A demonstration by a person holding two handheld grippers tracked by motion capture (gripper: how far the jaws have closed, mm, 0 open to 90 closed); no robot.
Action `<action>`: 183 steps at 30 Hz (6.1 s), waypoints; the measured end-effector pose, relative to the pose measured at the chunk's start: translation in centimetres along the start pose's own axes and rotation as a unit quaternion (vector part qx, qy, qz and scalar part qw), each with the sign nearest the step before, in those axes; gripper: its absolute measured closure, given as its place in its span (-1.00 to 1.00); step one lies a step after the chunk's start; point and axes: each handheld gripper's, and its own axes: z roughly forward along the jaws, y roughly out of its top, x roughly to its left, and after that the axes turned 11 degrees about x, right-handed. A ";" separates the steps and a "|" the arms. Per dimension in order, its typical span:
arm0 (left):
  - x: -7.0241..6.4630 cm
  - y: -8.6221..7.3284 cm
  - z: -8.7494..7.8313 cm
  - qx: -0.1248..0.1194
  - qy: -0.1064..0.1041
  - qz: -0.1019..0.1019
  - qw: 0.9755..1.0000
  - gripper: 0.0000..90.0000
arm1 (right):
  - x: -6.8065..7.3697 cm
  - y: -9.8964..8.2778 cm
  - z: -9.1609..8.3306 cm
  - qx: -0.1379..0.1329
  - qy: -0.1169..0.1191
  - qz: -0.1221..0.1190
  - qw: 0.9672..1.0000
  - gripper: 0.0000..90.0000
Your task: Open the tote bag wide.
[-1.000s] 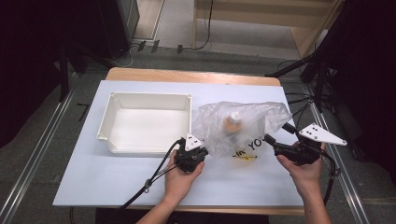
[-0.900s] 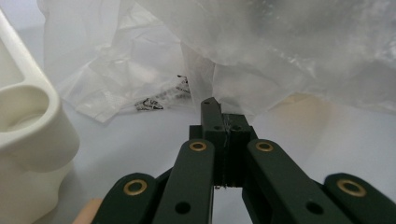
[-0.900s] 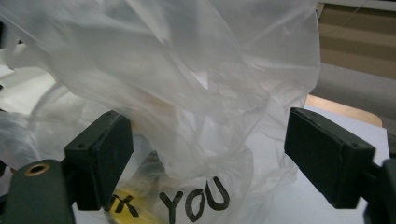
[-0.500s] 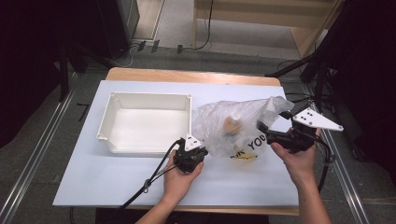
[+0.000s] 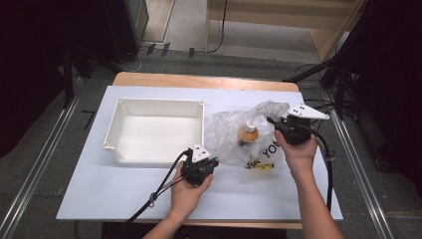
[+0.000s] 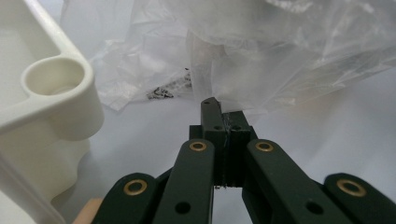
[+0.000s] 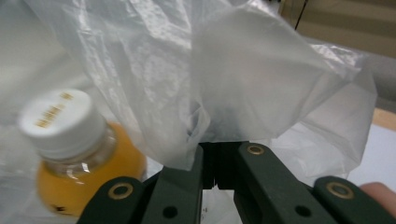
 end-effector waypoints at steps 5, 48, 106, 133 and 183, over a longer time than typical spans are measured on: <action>0.0 -0.2 0.1 0.002 -0.001 -0.001 1.000 1.00 | -0.2 -0.5 2.1 0.033 0.001 0.011 0.999 1.00; -2.3 6.1 -5.5 -0.076 -0.048 0.037 0.995 -0.41 | -1.1 -5.2 5.0 0.104 0.009 0.033 0.994 1.00; -1.3 1.1 3.0 0.080 0.048 0.034 0.995 1.00 | -1.9 -2.4 -3.9 -0.031 0.028 0.033 0.999 0.02; -1.0 0.6 2.7 0.091 0.043 0.035 0.994 1.00 | -1.3 -3.9 6.8 0.140 0.011 0.047 0.989 1.00; -0.9 0.6 0.6 0.043 0.027 0.030 0.998 0.79 | -0.3 -9.7 4.1 0.159 -0.004 0.074 0.984 1.00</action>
